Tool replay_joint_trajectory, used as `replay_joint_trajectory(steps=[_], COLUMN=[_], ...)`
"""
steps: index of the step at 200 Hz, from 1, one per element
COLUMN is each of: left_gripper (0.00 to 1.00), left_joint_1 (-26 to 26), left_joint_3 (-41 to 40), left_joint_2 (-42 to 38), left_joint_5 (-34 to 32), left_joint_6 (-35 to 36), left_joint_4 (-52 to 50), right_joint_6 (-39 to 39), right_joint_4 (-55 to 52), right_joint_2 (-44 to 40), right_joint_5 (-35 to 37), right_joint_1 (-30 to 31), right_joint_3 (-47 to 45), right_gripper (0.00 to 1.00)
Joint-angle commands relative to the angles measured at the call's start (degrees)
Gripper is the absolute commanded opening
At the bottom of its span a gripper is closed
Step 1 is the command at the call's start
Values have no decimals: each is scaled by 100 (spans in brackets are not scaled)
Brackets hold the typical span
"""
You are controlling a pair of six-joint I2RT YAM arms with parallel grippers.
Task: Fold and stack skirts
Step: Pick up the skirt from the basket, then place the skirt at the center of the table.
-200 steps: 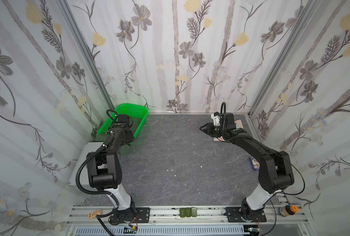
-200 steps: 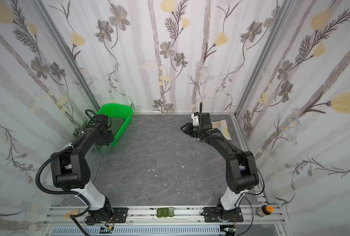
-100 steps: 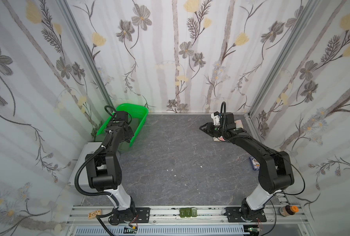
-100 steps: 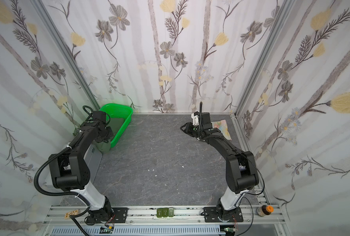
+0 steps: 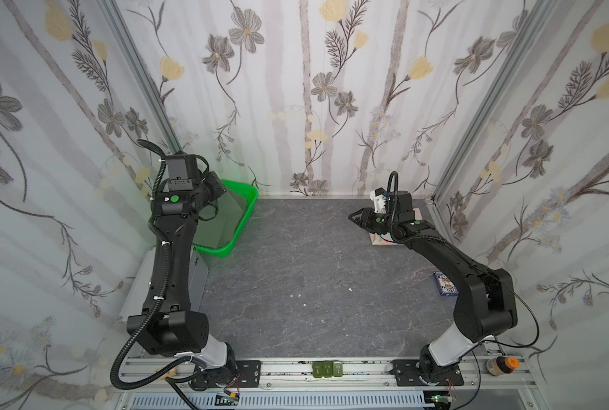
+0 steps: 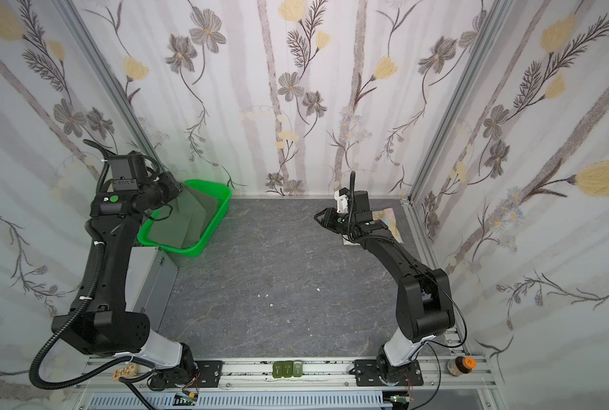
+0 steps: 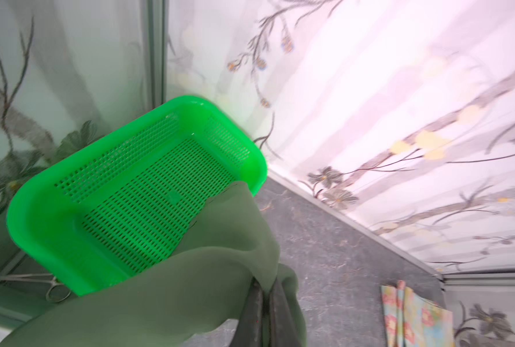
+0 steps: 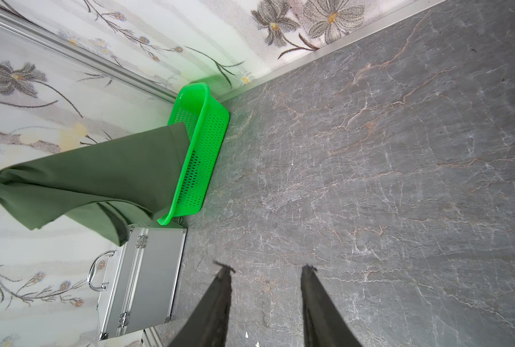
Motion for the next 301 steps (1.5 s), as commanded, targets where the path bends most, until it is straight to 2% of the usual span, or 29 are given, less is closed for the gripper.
replay_joint_trajectory(steps=[1, 32, 60, 88, 105, 126, 137, 140, 146, 149, 161, 175, 203, 237, 258, 275, 301], left_gripper=[0, 0, 0, 0, 0, 0, 0, 9, 39, 47, 53, 66, 67, 68, 72, 75, 77], left_joint_1=[-105, -471, -1113, -2050, -2416, -2676, -2731, -2743, -2741, -2738, -2669, -2413, -2113, -2413, -2633, -2653, -2642], left_joint_3=[583, 1319, 1623, 1552, 1406, 939, 435, 300, -77, -262, -1079, -2114, -3701, -4430, -5012, -5400, -5518], left_joint_2=[28, 190, 369, 464, 518, 516, 465, 446, 397, 354, 153, -134, -648, -951, -1013, -978, -824], left_joint_5=[878, 1522, 1978, 1984, 1898, 1865, 1981, 1999, 1942, 1877, 1492, 1184, 919, 1091, 963, 811, 291], left_joint_6=[-287, -507, -714, -841, -997, -1067, -1164, -1196, -1280, -1301, -1261, -1386, -1650, -1508, -1593, -1711, -1760], left_joint_4=[130, 138, 148, 174, 217, 447, 751, 836, 936, 977, 1066, 1251, 1703, 1723, 1721, 1764, 1884], right_joint_6=[-73, -74, -120, -150, -151, -135, -141, -137, -123, -106, -49, -48, -231, -676, -961, -1008, -959], right_joint_4=[85, 168, 179, 84, 100, 169, 152, 158, 176, 187, 227, 279, 24, -793, -1322, -1614, -1784], right_joint_2=[-124, -330, -648, -1064, -1391, -1680, -1784, -1802, -1838, -1852, -1867, -1843, -1600, -1456, -1558, -1565, -1814], right_joint_5=[36, -10, 17, 170, 208, 312, 396, 404, 427, 429, 409, 416, 690, 1317, 1923, 1844, 1908], right_joint_1=[8, 33, 60, 78, 95, 104, 104, 103, 104, 104, 112, 148, 227, 431, 792, 1063, 1313], right_joint_3=[-2, -105, -281, -551, -773, -1105, -1251, -1292, -1367, -1407, -1519, -1650, -1742, -1680, -1743, -1906, -2314], right_gripper=[40, 40, 40, 40, 40, 42, 42, 42, 42, 42, 42, 43, 42, 48, 56, 55, 57])
